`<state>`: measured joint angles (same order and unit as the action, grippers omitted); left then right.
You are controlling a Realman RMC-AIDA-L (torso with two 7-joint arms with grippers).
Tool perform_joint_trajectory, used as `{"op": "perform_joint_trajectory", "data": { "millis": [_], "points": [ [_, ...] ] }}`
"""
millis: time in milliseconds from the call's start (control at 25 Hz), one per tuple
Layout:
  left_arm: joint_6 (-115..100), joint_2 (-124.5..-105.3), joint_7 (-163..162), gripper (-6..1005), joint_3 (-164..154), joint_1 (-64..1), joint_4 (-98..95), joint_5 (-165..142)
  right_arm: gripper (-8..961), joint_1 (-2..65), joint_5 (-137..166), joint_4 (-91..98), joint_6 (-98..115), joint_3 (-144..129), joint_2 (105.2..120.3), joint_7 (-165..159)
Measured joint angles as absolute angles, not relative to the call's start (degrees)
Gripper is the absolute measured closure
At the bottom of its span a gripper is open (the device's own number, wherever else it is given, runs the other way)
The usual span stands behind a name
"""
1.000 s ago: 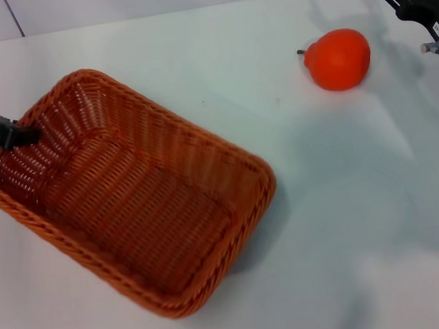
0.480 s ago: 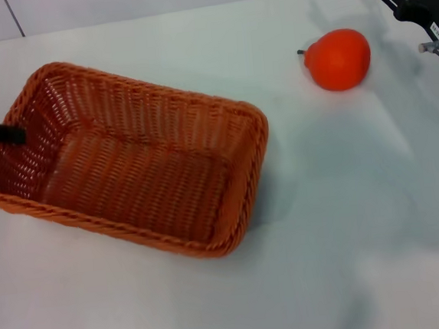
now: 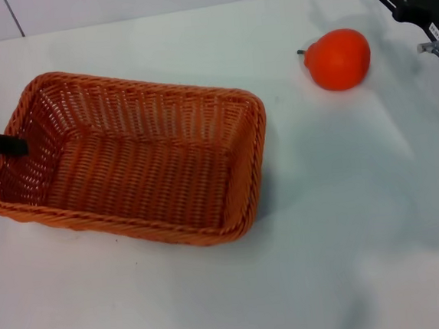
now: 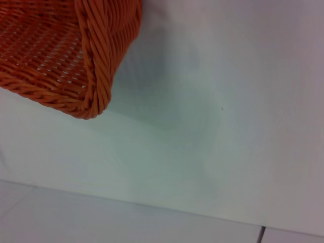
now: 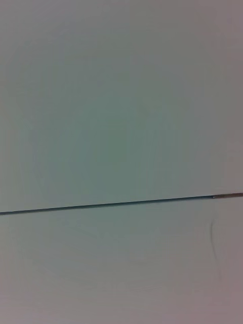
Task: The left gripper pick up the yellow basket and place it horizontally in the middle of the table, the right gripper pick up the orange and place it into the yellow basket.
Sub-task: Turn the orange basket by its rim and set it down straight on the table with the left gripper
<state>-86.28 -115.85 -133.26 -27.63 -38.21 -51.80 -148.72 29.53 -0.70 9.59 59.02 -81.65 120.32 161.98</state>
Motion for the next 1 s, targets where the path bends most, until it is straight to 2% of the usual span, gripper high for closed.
{"op": "perform_joint_trajectory", "data": {
  "millis": [1000],
  "points": [
    [-89.3,-115.33,-136.4,784,-22.7,-34.8,-48.8,-140.5,50,29.6,-0.7,9.5,57.5,-81.6,120.32,162.0]
  ]
}}
